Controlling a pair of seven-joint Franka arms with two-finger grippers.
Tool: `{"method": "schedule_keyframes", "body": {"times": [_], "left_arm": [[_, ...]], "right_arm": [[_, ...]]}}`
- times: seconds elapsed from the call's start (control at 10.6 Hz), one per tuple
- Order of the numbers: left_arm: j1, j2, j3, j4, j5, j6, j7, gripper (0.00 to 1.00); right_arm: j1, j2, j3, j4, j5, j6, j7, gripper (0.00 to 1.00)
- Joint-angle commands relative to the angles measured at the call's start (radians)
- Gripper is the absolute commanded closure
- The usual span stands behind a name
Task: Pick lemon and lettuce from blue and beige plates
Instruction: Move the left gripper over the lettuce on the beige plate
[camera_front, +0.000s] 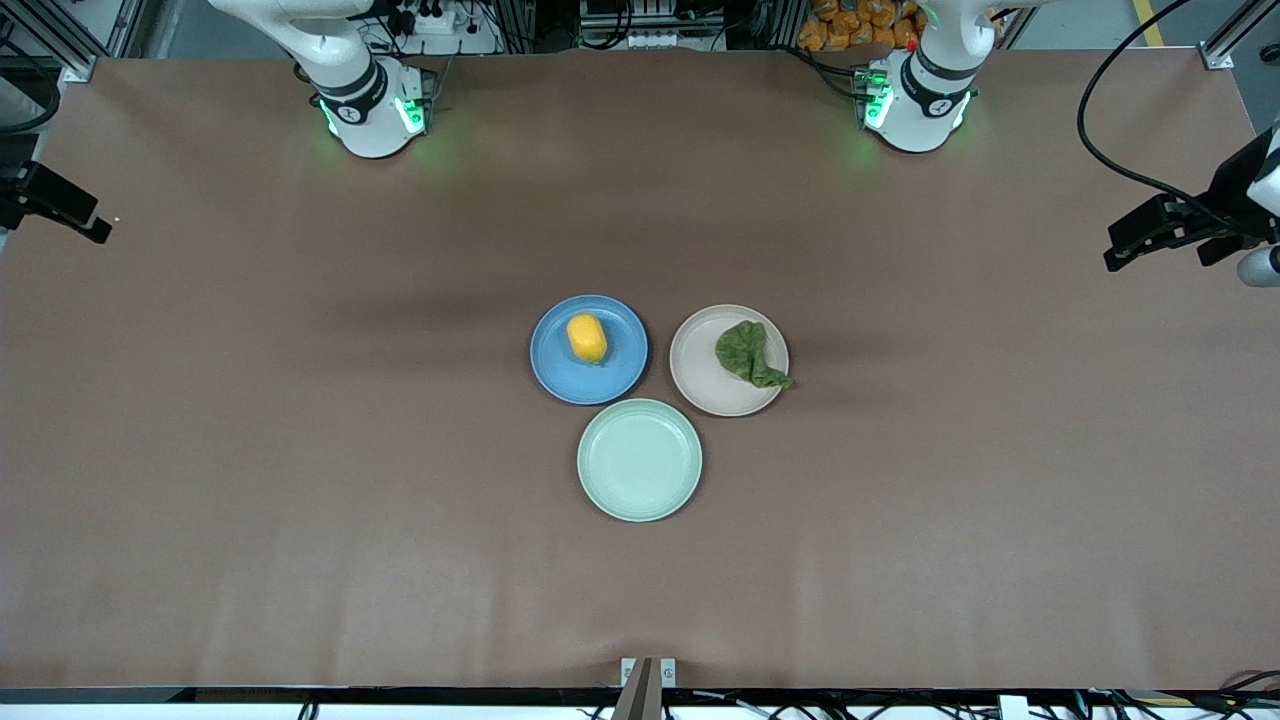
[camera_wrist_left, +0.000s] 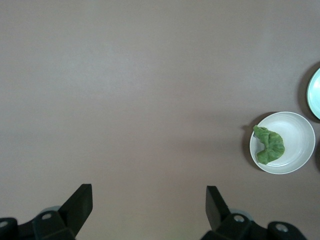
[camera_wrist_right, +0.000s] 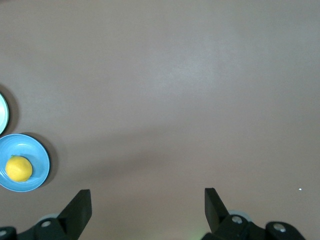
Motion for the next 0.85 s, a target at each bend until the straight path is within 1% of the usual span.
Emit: {"method": "schedule_keyframes", "body": {"times": [0.0, 0.28, 0.47, 0.56, 0.75], "left_arm": [[0.009, -0.008, -0.03, 0.004, 0.025, 0.003, 0.023, 0.0], [0.002, 0.004, -0.032, -0.002, 0.02, 0.003, 0.017, 0.0], [-0.017, 0.021, -0.067, -0.034, 0.013, 0.0, -0.011, 0.0], [-0.018, 0.037, -0.081, -0.057, -0.007, 0.014, -0.065, 0.0], [-0.02, 0.056, -0.154, -0.132, -0.047, 0.109, -0.255, 0.0]], "right_arm": [[-0.024, 0.003, 0.019, 0.009, -0.003, -0.01, 0.011, 0.0], [-0.024, 0.003, 0.019, 0.009, -0.003, -0.012, 0.011, 0.0], [-0.022, 0.003, 0.019, 0.009, -0.003, -0.012, 0.013, 0.0], [-0.022, 0.003, 0.019, 0.009, -0.003, -0.012, 0.014, 0.0], [-0.022, 0.003, 0.019, 0.007, -0.003, -0.013, 0.015, 0.0]]}}
